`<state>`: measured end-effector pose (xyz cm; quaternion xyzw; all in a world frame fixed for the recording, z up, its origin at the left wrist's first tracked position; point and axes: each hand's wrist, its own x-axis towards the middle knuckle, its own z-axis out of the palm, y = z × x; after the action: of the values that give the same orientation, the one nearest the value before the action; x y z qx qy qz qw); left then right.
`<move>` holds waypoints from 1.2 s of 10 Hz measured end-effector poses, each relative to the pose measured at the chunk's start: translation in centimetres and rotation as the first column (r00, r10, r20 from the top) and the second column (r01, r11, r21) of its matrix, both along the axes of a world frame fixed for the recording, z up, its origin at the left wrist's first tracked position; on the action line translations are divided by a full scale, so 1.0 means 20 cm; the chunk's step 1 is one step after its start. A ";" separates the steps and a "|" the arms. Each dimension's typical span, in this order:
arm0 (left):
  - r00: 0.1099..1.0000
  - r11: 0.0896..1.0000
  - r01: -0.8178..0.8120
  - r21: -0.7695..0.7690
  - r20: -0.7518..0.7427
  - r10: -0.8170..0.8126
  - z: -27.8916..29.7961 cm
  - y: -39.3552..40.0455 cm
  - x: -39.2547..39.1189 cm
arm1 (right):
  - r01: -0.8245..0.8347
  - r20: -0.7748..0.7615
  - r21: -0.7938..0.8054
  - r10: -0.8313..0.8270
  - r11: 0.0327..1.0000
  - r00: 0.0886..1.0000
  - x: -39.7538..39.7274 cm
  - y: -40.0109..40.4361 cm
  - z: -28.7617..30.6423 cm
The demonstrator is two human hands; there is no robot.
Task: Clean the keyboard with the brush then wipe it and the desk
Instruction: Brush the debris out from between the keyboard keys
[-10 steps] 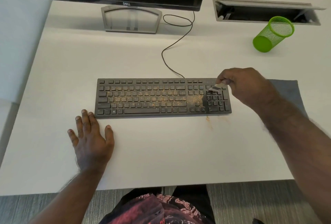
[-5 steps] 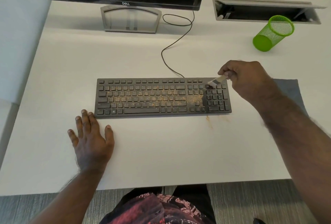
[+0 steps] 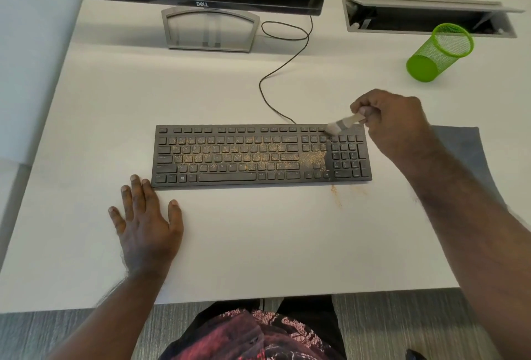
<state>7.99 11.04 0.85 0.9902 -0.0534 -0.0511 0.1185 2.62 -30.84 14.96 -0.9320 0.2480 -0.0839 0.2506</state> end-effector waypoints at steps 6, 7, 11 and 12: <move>1.000 1.000 0.004 0.008 -0.007 -0.004 0.00 0.01 0.00 | 0.038 -0.013 0.007 -0.038 0.999 0.999 0.06 0.09 -0.06; 1.000 1.000 0.003 0.001 -0.009 -0.003 0.00 0.00 0.00 | 0.073 0.038 0.009 -0.073 0.997 0.997 0.07 0.05 -0.06; 1.000 1.000 -0.007 -0.001 -0.002 0.007 -0.01 0.00 0.00 | 0.070 0.075 -0.027 -0.068 0.997 0.995 0.03 0.04 -0.06; 1.000 1.000 -0.003 0.001 -0.001 0.003 0.00 0.00 0.00 | 0.071 0.084 0.014 -0.072 0.997 0.994 0.03 0.03 -0.05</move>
<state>7.97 11.03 0.81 0.9904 -0.0517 -0.0513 0.1179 3.16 -30.28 13.92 -0.9167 0.2707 -0.1309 0.2631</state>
